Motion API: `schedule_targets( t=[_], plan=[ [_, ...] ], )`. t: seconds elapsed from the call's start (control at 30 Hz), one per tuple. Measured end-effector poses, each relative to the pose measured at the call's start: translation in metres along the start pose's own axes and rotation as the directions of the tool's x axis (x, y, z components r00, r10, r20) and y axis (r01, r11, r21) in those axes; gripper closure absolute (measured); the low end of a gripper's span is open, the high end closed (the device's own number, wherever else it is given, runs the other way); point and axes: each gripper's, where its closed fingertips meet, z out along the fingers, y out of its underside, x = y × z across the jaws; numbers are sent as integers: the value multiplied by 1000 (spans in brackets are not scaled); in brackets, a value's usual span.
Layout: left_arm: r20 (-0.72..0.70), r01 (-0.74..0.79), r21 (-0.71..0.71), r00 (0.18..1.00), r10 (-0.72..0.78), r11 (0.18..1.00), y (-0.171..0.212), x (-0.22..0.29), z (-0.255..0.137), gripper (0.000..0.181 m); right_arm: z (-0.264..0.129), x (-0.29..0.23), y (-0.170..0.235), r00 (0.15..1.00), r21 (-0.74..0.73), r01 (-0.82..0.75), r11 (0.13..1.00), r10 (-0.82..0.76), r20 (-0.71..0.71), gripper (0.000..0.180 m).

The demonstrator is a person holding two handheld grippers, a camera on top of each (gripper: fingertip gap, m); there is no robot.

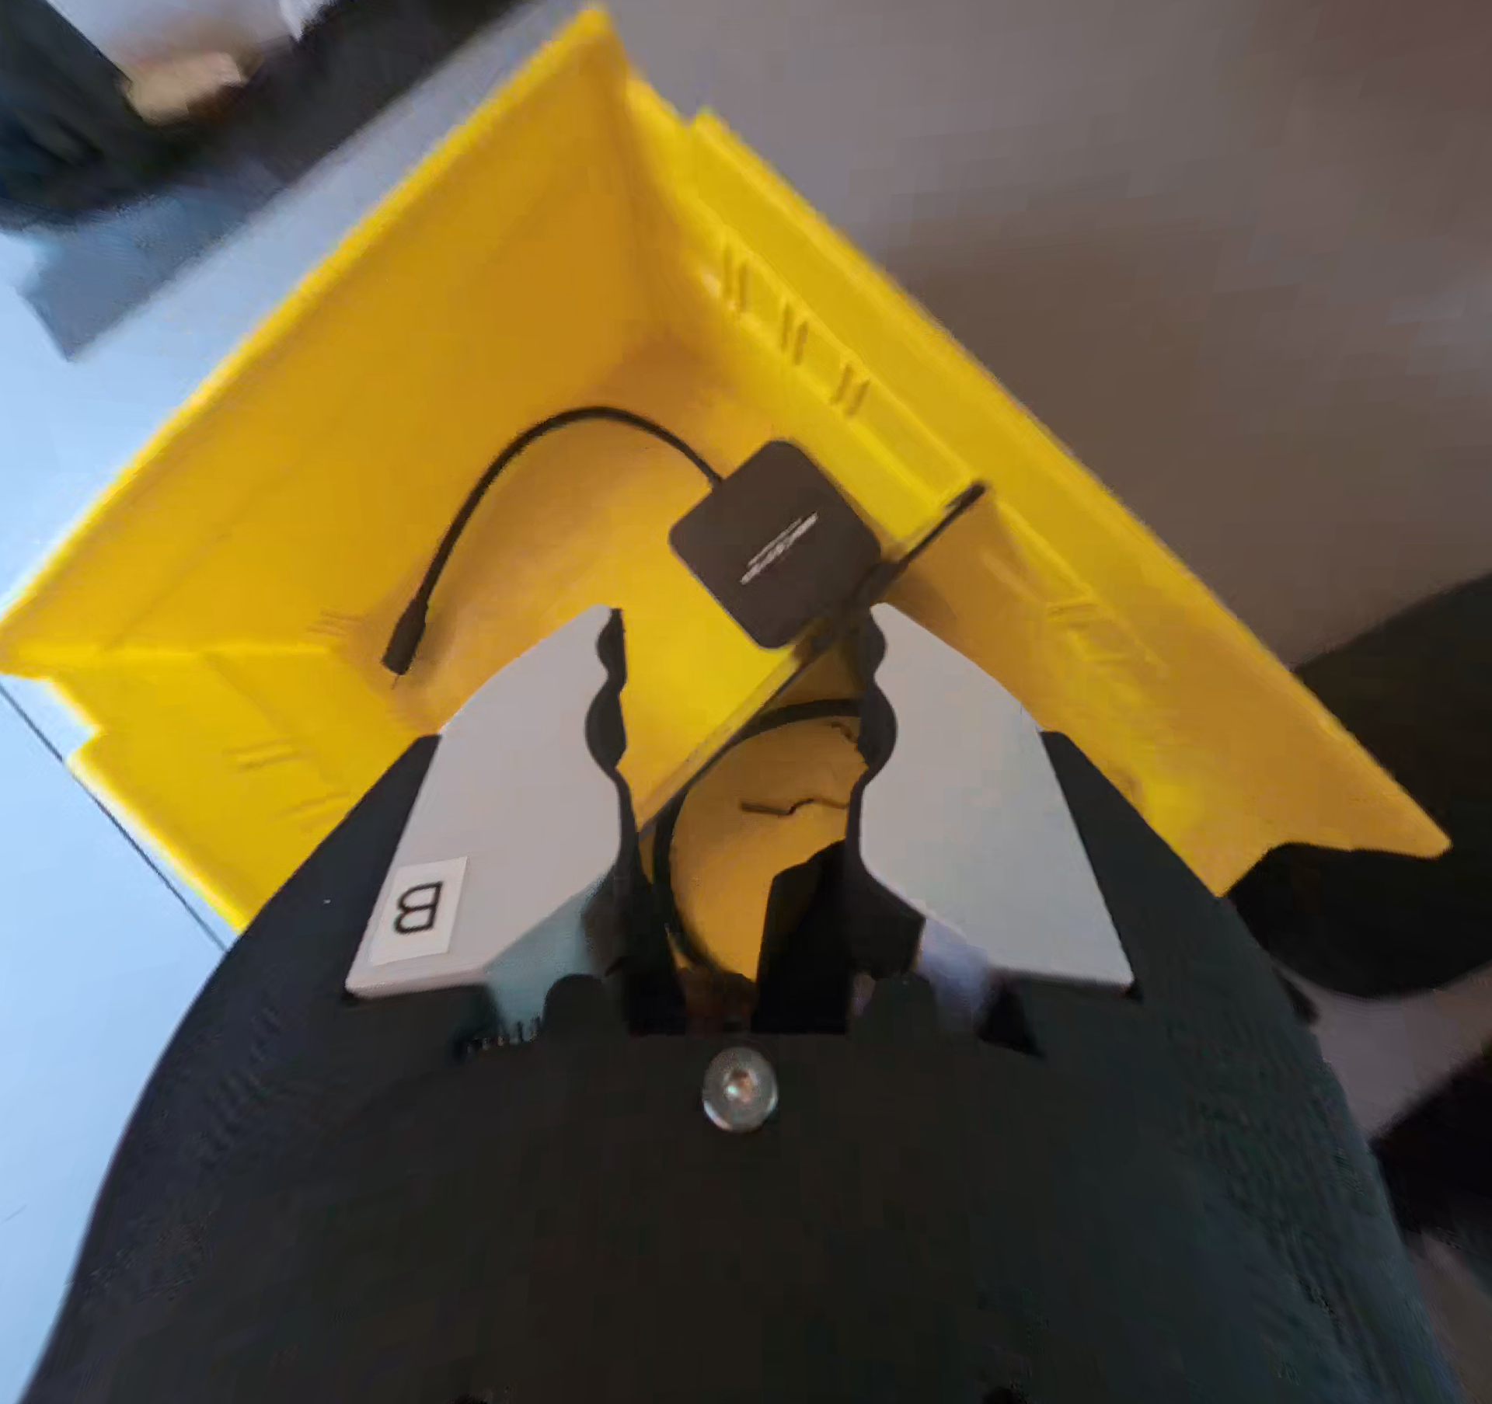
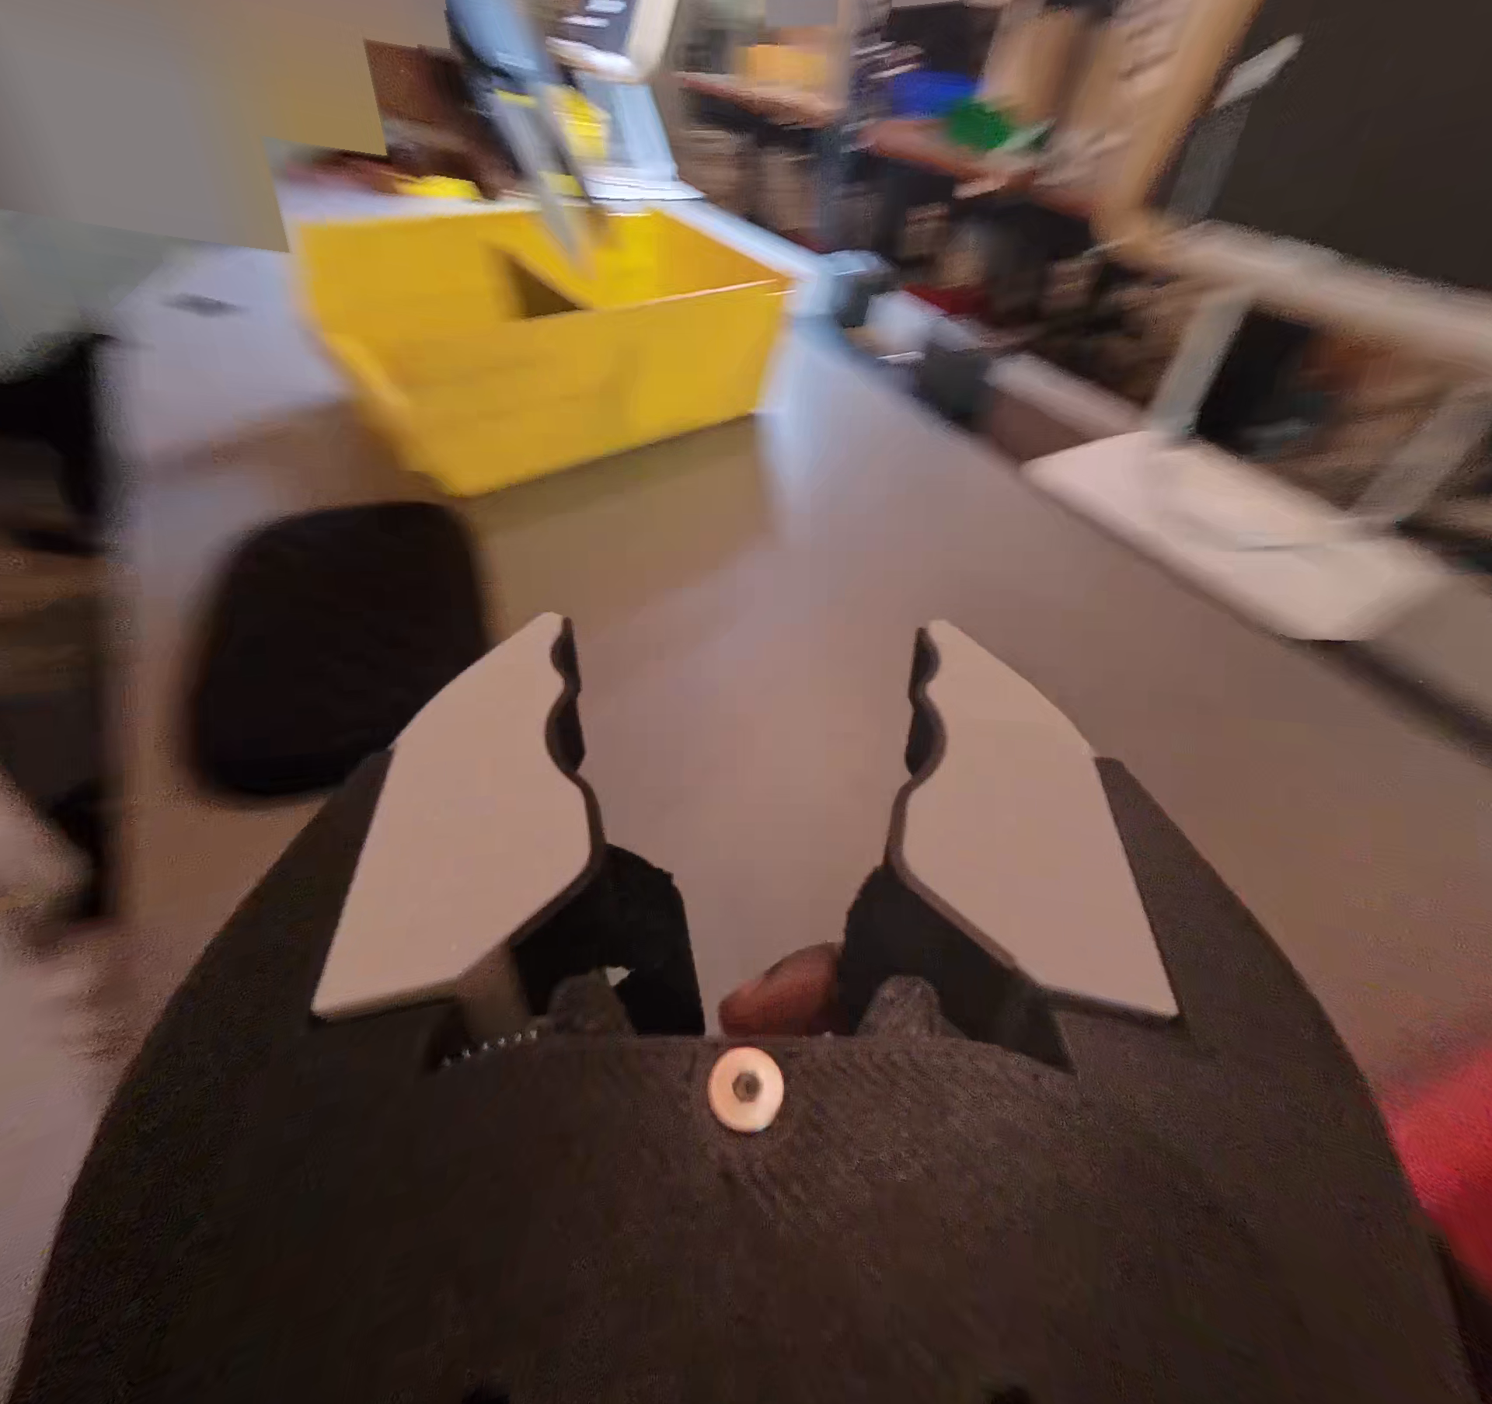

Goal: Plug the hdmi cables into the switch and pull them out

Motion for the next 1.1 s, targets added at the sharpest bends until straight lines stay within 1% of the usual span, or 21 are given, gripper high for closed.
schedule_targets(
  t=[0.03,0.07,0.13,0.2,0.33,0.4,0.43,0.5,0.53,0.57,0.63,0.77,0.87,0.93,1.0,1.03,1.07,1.1],
  plan=[
    [-20,-2,-103,1000,0,995,5,-10,7,117,13,-14,3,985,-8,-91,996,91,147,98],
    [-18,-15,-180,1000,12,984,9,-21,12,113,23,-23,4,955,-5,-162,987,158,252,101],
    [-36,-19,-263,999,10,965,9,-37,21,111,39,-28,2,909,43,-249,967,218,354,109],
    [-93,-23,-315,996,-7,949,9,-40,31,111,49,-27,9,885,26,-288,957,256,389,109],
    [-210,-85,-362,978,8,928,4,-23,53,111,60,-23,32,875,-34,-297,954,286,390,109],
    [-229,-135,-402,972,44,905,6,-16,65,111,62,-22,35,871,-38,-301,953,291,395,109],
    [-226,-123,-419,974,28,899,6,-12,71,111,63,-20,35,873,-32,-304,952,292,391,109],
    [-130,3,-442,989,-68,897,3,-11,85,112,63,-14,35,881,-12,-310,951,291,373,111],
    [-123,31,-449,988,-96,893,4,-6,90,111,63,-10,36,887,-3,-312,950,293,356,112],
    [-126,29,-472,987,-99,881,8,1,93,105,63,-6,37,893,4,-316,949,296,338,112],
    [-72,19,-547,995,-69,837,21,2,97,99,62,0,36,901,19,-320,947,298,316,113],
    [-43,102,-587,987,-157,803,27,4,95,93,59,5,35,920,45,-301,952,278,277,116],
    [-64,120,-588,979,-194,800,30,1,95,98,58,8,42,942,25,-251,968,239,235,118],
    [-34,144,-579,979,-200,803,30,-8,92,103,57,9,45,957,16,-212,977,205,207,119],
    [57,161,-579,986,-157,799,35,-29,84,106,57,8,44,962,17,-191,981,184,202,120],
    [132,164,-588,986,-107,792,40,-45,77,109,56,6,43,962,21,-188,982,180,205,121],
    [210,166,-590,977,-49,790,44,-62,70,118,56,5,42,961,26,-189,982,179,210,121],
    [223,175,-584,974,-50,793,46,-68,65,120,56,4,41,960,30,-190,981,180,213,122]
  ],
)
